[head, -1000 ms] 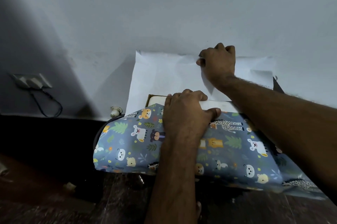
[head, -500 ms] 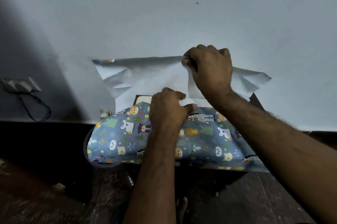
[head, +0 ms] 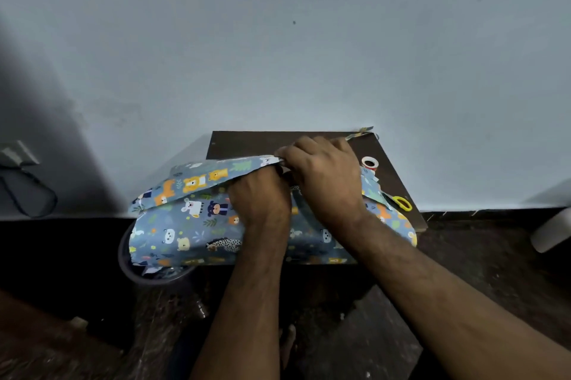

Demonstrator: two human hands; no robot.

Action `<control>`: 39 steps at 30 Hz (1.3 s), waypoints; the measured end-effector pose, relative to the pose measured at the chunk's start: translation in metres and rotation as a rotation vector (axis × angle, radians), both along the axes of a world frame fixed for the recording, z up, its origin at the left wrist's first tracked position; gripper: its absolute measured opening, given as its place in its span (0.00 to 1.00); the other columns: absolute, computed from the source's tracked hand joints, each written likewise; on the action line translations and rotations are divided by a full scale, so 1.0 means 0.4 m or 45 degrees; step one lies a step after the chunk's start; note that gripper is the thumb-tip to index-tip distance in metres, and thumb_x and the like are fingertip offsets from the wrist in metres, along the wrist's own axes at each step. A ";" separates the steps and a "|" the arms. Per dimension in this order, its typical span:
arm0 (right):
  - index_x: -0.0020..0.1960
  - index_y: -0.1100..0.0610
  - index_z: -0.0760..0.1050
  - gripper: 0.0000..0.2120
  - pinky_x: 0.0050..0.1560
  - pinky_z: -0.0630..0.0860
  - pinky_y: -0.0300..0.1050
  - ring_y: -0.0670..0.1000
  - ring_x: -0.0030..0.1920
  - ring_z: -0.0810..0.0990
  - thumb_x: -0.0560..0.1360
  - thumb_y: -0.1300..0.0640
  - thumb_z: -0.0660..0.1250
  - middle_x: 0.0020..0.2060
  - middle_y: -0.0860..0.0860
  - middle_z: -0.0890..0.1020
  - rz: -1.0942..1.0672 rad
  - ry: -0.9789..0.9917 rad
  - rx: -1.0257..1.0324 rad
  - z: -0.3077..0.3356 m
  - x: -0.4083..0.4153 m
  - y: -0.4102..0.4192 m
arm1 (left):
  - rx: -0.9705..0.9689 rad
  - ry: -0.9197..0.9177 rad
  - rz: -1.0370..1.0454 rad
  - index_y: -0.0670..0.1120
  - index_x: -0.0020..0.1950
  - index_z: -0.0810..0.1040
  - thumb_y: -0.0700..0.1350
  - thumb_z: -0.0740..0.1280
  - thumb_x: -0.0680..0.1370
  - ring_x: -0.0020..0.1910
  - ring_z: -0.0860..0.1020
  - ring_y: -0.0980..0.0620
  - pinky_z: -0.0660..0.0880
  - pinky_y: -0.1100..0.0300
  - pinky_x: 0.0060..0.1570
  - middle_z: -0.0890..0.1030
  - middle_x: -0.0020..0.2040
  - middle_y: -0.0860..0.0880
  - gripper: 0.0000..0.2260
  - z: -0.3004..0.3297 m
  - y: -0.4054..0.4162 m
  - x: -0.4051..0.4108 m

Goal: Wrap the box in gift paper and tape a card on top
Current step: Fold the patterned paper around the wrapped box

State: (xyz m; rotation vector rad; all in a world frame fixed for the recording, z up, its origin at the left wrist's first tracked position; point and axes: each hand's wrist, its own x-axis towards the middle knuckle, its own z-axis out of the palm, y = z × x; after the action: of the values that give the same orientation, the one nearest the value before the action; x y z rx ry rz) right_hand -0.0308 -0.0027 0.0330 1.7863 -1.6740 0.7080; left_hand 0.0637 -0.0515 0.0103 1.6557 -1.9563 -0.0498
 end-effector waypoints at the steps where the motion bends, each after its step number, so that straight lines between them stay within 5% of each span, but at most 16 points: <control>1: 0.51 0.48 0.83 0.10 0.42 0.65 0.49 0.53 0.42 0.80 0.73 0.57 0.66 0.41 0.47 0.81 -0.001 -0.008 -0.022 -0.008 0.000 0.006 | 0.030 -0.013 -0.020 0.48 0.36 0.82 0.44 0.76 0.68 0.35 0.82 0.43 0.64 0.59 0.35 0.82 0.35 0.47 0.04 -0.006 0.000 -0.002; 4: 0.53 0.49 0.82 0.12 0.42 0.67 0.50 0.53 0.42 0.80 0.72 0.60 0.68 0.41 0.47 0.81 0.005 -0.024 -0.058 -0.032 0.000 0.019 | 0.145 0.060 -0.143 0.48 0.51 0.82 0.45 0.64 0.79 0.53 0.81 0.40 0.70 0.53 0.47 0.83 0.51 0.44 0.07 -0.015 0.007 -0.003; 7: 0.53 0.50 0.82 0.11 0.42 0.68 0.50 0.52 0.41 0.80 0.73 0.60 0.70 0.42 0.47 0.80 0.015 -0.051 -0.038 -0.054 0.003 0.029 | 0.331 0.121 -0.286 0.49 0.56 0.81 0.47 0.65 0.80 0.59 0.77 0.40 0.68 0.53 0.52 0.82 0.56 0.45 0.08 -0.011 0.019 0.026; 13: 0.54 0.52 0.81 0.12 0.41 0.69 0.51 0.53 0.41 0.81 0.72 0.58 0.68 0.43 0.49 0.80 0.053 -0.099 -0.023 -0.060 -0.004 0.044 | 0.308 0.324 -0.584 0.52 0.59 0.85 0.44 0.75 0.74 0.57 0.79 0.44 0.77 0.49 0.57 0.82 0.58 0.47 0.14 -0.016 0.073 0.084; 21: 0.54 0.53 0.78 0.13 0.41 0.61 0.47 0.55 0.39 0.77 0.70 0.63 0.71 0.42 0.50 0.77 0.146 -0.093 0.082 -0.085 -0.002 0.054 | 0.260 0.289 -0.443 0.57 0.57 0.84 0.55 0.77 0.70 0.53 0.81 0.50 0.78 0.53 0.50 0.85 0.52 0.56 0.16 -0.005 0.103 0.116; 26: 0.51 0.54 0.78 0.09 0.38 0.64 0.48 0.56 0.36 0.76 0.72 0.62 0.69 0.42 0.50 0.77 0.147 -0.112 0.186 -0.070 -0.012 0.039 | 0.279 0.188 -0.424 0.58 0.62 0.82 0.55 0.72 0.77 0.58 0.79 0.49 0.78 0.53 0.54 0.81 0.61 0.55 0.14 0.004 0.102 0.116; 32: 0.50 0.53 0.78 0.04 0.38 0.60 0.45 0.56 0.35 0.77 0.78 0.58 0.72 0.39 0.49 0.79 0.153 -0.122 0.128 -0.082 -0.010 0.063 | 0.310 0.231 -0.413 0.53 0.62 0.83 0.51 0.74 0.77 0.57 0.80 0.49 0.77 0.54 0.55 0.84 0.57 0.53 0.14 0.017 0.099 0.131; 39: 0.50 0.54 0.77 0.04 0.36 0.65 0.45 0.55 0.36 0.78 0.81 0.54 0.68 0.39 0.49 0.81 0.293 -0.192 0.245 -0.081 -0.007 0.076 | 0.304 0.833 -0.337 0.48 0.51 0.71 0.40 0.78 0.72 0.48 0.75 0.53 0.70 0.61 0.47 0.76 0.48 0.52 0.17 -0.016 0.097 0.168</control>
State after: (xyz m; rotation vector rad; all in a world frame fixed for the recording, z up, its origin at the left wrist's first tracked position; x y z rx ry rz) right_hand -0.0337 0.0277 0.0006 2.1329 -1.6981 0.8223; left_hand 0.1310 -0.0126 0.0038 1.2738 -1.6705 -0.8437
